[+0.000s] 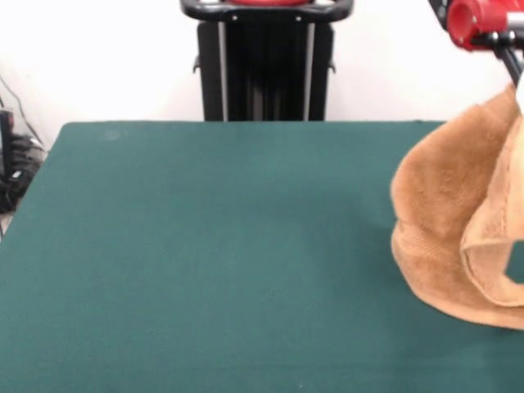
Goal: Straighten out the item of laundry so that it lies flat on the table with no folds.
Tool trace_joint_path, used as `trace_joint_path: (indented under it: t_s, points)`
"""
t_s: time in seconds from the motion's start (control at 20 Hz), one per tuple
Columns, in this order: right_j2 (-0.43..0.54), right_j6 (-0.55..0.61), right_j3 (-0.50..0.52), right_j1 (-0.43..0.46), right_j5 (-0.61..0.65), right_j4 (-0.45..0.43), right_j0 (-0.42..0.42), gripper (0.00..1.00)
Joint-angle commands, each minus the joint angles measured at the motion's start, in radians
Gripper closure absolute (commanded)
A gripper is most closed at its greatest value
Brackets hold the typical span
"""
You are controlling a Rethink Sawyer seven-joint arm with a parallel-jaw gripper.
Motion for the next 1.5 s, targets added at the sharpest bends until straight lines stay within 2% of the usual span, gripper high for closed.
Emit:
trace_joint_path:
  t_s: [0.05,0.25,0.45,0.65,0.8,0.9,1.05,1.1,1.25,1.35,1.5]
  points:
    - [-0.027,0.112,-0.08,0.091,-0.056,0.078,0.071,1.0]
    - [-0.071,0.093,-0.045,0.073,-0.038,0.082,0.11,1.0]
    - [-0.131,0.076,0.019,0.058,-0.07,0.023,0.145,1.0]
    - [-0.154,0.029,0.009,0.096,-0.009,-0.051,0.19,1.0]
    - [-0.168,0.035,-0.01,0.122,-0.022,-0.071,0.21,1.0]
    - [-0.16,0.042,-0.051,0.184,-0.02,-0.103,0.206,1.0]
    - [-0.139,0.068,-0.076,0.212,0.031,-0.139,0.202,1.0]
    - [-0.132,0.079,-0.078,0.19,0.074,-0.171,0.178,1.0]
    - [-0.121,0.071,-0.097,0.202,0.11,-0.223,0.172,1.0]
    - [-0.077,0.111,-0.103,0.186,0.134,-0.297,0.13,1.0]
    - [-0.067,0.133,-0.096,0.138,0.165,-0.348,0.104,1.0]
